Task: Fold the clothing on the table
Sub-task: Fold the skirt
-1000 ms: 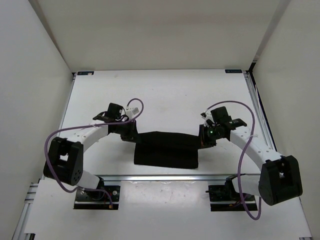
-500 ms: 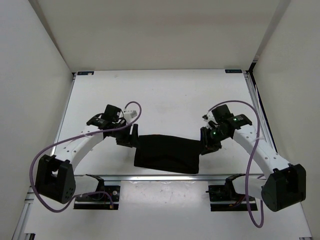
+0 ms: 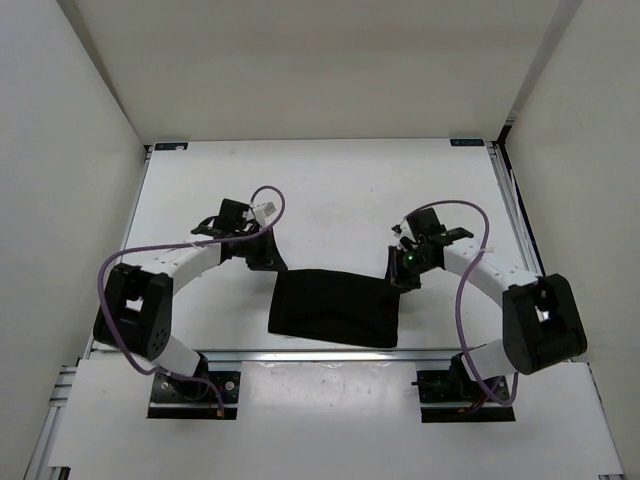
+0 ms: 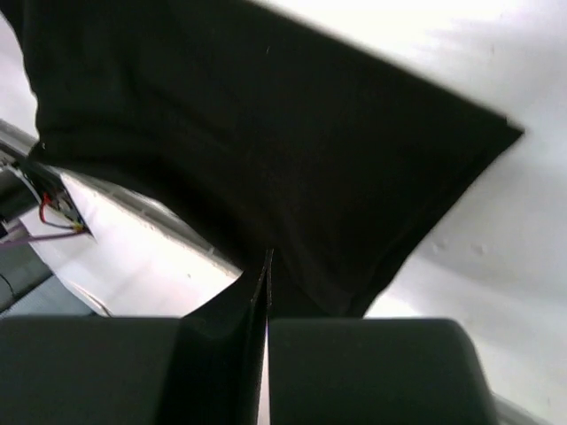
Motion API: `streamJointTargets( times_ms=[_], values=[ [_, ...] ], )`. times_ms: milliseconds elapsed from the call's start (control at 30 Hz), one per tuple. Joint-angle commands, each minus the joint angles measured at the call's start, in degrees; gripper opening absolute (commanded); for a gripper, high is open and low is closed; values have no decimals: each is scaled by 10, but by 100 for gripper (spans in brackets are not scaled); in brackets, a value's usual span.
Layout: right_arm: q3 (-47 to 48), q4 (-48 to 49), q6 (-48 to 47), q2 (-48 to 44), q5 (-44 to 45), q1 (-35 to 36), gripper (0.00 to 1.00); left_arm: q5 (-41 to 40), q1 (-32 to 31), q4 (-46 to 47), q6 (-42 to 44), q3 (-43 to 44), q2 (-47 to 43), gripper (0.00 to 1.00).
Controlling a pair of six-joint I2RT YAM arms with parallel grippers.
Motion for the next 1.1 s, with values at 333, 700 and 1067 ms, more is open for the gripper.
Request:
streamJointTargets(
  times_ms=[333,700,1067],
  values=[
    [-5,63,19,116,5,4,0,-208,-65,26,-30,19,100,0],
    [160,22,-43,298,66,-54,0,-233,-29,25,-13,170,230,0],
    [448,-41,-98,391,64,-71,0,-211,-22,-29,-21,377,349,0]
  ],
)
